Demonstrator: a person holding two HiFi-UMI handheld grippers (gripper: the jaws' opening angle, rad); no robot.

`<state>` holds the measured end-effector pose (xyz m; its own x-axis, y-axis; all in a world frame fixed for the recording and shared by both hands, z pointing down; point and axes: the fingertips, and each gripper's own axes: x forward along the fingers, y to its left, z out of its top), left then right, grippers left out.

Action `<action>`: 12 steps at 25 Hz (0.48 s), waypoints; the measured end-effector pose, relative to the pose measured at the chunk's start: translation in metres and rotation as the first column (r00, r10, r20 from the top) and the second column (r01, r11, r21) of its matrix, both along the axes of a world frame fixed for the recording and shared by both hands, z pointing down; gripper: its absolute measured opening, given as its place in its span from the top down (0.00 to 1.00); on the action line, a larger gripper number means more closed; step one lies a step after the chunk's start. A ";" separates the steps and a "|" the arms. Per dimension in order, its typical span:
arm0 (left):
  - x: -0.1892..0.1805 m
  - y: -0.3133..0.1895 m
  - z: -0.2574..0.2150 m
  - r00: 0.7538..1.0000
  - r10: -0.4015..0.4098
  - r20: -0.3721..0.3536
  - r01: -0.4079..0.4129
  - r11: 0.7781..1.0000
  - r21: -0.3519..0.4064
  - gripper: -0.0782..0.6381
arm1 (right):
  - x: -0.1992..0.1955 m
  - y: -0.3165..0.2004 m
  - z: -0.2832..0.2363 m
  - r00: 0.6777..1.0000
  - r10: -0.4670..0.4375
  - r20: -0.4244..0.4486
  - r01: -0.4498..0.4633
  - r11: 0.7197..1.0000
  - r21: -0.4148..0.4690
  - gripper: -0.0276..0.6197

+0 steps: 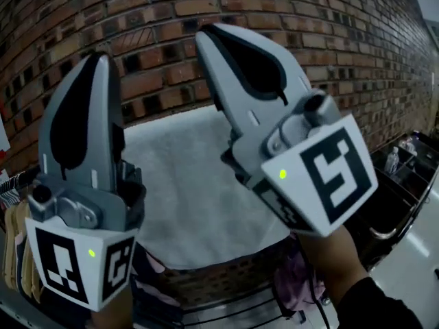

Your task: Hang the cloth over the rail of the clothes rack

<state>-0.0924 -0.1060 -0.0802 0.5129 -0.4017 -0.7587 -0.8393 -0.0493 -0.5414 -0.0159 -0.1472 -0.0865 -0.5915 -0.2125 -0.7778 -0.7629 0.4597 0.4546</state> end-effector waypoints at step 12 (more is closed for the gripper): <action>-0.001 -0.086 0.360 0.970 -0.240 -0.045 0.148 0.725 -0.672 0.88 | -0.040 -0.053 0.364 0.994 0.033 -0.104 -0.094 0.744 -0.662 0.95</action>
<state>-0.0931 -0.1916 0.2795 0.2910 -0.9038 -0.3137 -0.9262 -0.1840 -0.3290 -0.0555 -0.2002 0.2774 -0.6112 -0.6968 -0.3754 -0.7763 0.6202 0.1129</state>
